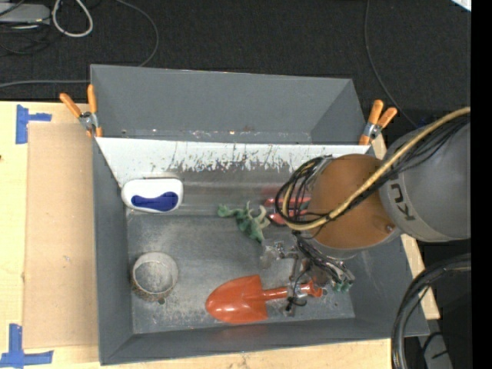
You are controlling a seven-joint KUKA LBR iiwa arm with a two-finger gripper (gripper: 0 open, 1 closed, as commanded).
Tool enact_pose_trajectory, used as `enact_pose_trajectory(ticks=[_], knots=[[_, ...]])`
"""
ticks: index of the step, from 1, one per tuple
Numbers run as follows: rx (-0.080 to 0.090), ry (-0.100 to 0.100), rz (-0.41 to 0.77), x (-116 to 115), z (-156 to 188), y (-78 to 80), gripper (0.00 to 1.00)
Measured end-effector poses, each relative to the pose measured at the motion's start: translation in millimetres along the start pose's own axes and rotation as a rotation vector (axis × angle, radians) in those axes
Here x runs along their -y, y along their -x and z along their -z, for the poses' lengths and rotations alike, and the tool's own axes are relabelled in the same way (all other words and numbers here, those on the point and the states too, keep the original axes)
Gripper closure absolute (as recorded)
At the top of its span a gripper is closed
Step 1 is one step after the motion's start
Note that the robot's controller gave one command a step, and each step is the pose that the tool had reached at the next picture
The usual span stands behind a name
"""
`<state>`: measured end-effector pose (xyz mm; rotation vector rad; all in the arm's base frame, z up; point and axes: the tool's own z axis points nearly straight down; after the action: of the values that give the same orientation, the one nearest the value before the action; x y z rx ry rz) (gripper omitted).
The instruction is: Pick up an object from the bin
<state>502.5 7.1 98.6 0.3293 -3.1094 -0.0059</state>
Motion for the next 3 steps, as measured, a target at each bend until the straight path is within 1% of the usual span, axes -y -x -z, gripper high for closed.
enact_pose_trajectory(ticks=[1,2,3], knots=[[0.019,-0.005,-0.035,-1.9,-29.2,-11.8,0.0],[0.008,-0.002,0.2,-10.8,-29.3,-10.0,1.0],[0.008,-0.002,0.2,-10.8,-29.3,-10.0,1.0]])
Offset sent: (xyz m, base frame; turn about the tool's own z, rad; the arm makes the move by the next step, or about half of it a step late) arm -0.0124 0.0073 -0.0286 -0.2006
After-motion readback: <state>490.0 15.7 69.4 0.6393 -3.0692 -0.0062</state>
